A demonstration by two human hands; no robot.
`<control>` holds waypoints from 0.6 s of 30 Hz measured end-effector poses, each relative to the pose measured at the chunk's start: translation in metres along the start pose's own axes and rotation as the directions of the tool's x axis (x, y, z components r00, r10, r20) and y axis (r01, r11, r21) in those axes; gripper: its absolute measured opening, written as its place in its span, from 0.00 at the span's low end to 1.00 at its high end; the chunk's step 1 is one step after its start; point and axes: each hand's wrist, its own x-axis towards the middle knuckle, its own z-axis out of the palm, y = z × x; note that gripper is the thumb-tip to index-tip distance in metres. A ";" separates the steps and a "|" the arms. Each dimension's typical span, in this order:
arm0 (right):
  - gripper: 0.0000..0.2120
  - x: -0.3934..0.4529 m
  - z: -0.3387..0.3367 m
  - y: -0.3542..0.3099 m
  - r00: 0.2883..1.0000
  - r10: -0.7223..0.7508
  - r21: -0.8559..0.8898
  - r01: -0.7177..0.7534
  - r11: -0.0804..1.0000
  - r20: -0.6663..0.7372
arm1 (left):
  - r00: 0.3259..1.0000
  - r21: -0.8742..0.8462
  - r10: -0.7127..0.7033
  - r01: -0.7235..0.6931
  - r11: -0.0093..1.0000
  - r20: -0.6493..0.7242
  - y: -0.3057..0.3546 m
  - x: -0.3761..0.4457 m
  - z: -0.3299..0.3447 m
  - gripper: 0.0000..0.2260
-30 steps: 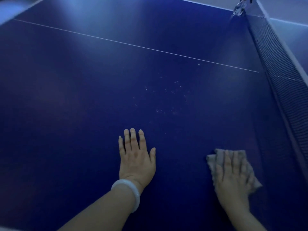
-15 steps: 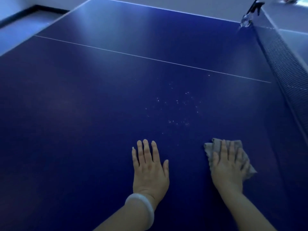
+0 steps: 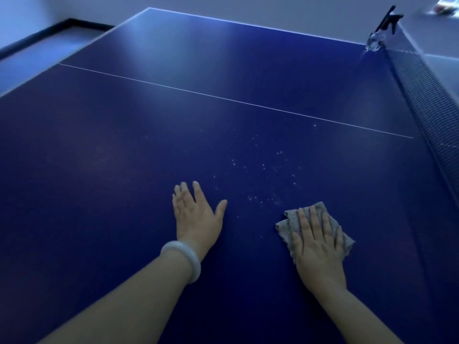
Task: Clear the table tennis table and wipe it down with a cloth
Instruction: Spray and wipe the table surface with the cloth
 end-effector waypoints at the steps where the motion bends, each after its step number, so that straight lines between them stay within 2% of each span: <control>1: 0.31 0.005 -0.001 0.004 1.000 -0.019 0.005 0.019 1.000 0.006 | 0.999 0.030 -0.033 0.032 0.999 0.039 0.007 0.008 0.002 0.42; 3: 0.29 0.019 -0.003 0.015 0.998 -0.060 0.016 0.060 0.998 0.013 | 0.996 0.082 -0.074 0.070 0.994 0.052 0.016 0.016 0.009 0.46; 5: 0.27 0.041 -0.006 0.030 0.999 -0.041 0.082 0.038 0.996 0.029 | 0.996 0.128 -0.085 0.083 0.988 0.003 0.018 0.015 0.016 0.47; 8: 0.26 0.087 -0.016 0.049 0.986 0.145 0.176 -0.157 0.972 0.080 | 0.994 0.142 -0.091 0.099 0.985 -0.062 0.017 0.015 0.024 0.46; 10: 0.26 0.117 -0.025 0.051 0.950 0.292 0.219 -0.310 0.925 0.114 | 0.992 0.144 -0.103 0.113 0.983 -0.074 0.019 0.017 0.025 0.44; 12: 0.27 0.141 -0.032 0.038 0.930 0.337 0.243 -0.365 0.899 0.149 | 0.991 0.152 -0.113 0.122 0.981 -0.071 0.021 0.017 0.024 0.42; 13: 0.27 0.148 -0.033 0.027 0.943 0.290 0.232 -0.322 0.918 0.162 | 0.991 0.149 -0.118 0.127 0.981 -0.066 0.021 0.017 0.023 0.41; 15: 0.26 0.155 -0.030 0.007 0.984 0.079 0.211 -0.112 0.971 0.161 | 0.990 0.139 -0.130 0.137 0.981 -0.061 0.021 0.016 0.022 0.41; 18: 0.26 0.158 -0.022 0.008 0.962 -0.234 0.209 0.202 0.957 0.143 | 0.989 0.126 -0.137 0.144 0.982 -0.061 0.021 0.016 0.022 0.41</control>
